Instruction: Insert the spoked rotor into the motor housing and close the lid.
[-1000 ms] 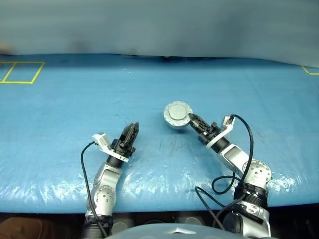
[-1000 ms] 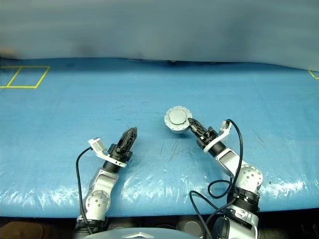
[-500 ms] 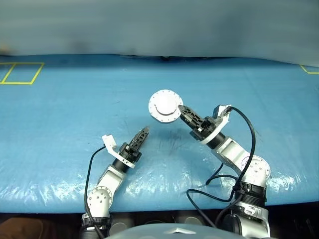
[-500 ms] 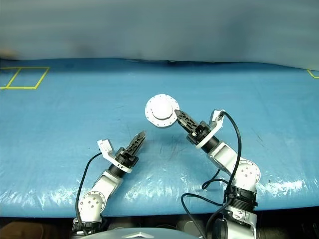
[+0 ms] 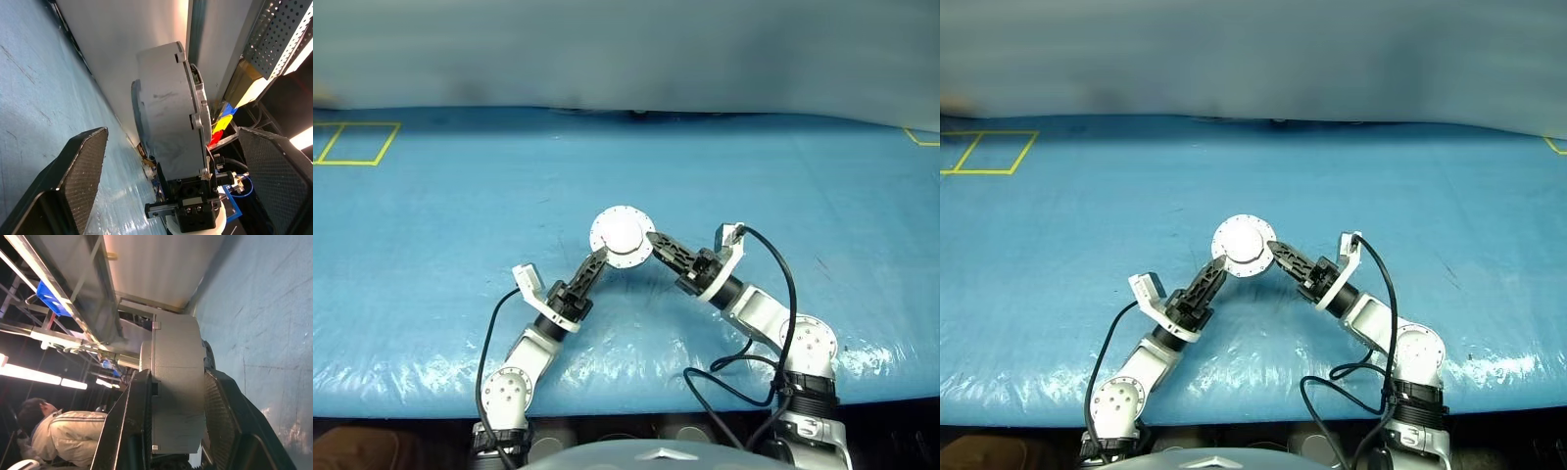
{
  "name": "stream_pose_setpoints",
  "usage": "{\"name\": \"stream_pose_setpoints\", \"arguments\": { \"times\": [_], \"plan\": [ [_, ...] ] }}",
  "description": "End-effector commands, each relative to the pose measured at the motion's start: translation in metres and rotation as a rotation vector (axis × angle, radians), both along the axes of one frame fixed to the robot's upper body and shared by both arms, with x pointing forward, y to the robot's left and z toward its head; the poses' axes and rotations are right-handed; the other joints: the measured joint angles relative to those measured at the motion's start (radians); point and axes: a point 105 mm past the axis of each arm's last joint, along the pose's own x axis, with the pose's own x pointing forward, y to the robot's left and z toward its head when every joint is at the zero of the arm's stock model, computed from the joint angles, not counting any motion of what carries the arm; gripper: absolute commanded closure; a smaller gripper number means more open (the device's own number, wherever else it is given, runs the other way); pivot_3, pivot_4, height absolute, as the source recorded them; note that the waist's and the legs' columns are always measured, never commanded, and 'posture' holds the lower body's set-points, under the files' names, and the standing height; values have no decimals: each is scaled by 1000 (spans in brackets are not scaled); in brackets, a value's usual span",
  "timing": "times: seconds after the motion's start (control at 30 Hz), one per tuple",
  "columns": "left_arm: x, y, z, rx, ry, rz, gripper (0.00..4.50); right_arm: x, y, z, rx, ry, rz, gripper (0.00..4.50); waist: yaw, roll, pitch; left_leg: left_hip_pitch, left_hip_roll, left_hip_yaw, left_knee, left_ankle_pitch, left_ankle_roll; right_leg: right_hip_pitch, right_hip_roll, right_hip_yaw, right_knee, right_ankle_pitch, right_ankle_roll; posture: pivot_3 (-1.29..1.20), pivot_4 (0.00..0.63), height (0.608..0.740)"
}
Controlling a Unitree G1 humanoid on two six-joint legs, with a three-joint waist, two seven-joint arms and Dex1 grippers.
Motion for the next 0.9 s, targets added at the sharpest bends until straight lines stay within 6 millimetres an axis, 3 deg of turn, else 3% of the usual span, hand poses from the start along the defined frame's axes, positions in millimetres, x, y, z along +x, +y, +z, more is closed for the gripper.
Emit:
{"name": "stream_pose_setpoints", "arguments": {
  "times": [0.03,0.3,0.4,0.53,0.7,0.87,0.9],
  "plan": [
    [-1,-3,14,-38,-53,-18,20,-11,10,22,62,-91,64,3386,0,0,0,0,0,0,0,0,0,0,0,0,0,0,0,0,150,740],
    [-5,-14,12,-20,-74,-65,20,-22,24,23,62,-92,115,3386,3,0,0,0,0,0,1,0,0,0,0,0,0,0,0,0,150,740],
    [-11,-16,15,-59,-113,-98,632,-21,24,23,59,-91,110,3386,3,0,0,0,0,0,1,0,0,0,0,0,0,0,0,0,150,740],
    [-10,-11,16,-91,-112,-73,1909,-14,20,21,53,-78,61,3386,3,0,0,0,0,0,1,0,0,0,0,0,0,0,0,0,150,740],
    [-7,-7,13,-94,-89,-45,1937,0,12,13,23,-35,-22,3386,3,0,0,0,0,0,2,0,0,0,0,0,1,0,0,0,150,740],
    [4,-3,6,-60,-30,17,1937,20,-3,-5,-129,-22,-177,3386,3,0,0,0,0,0,2,0,0,0,0,0,1,0,0,0,150,740],
    [6,-2,6,-51,-26,33,1937,23,-6,-6,-145,-27,-198,2639,3,0,0,0,0,0,2,0,0,0,0,0,1,0,0,0,150,740]
  ]
}}
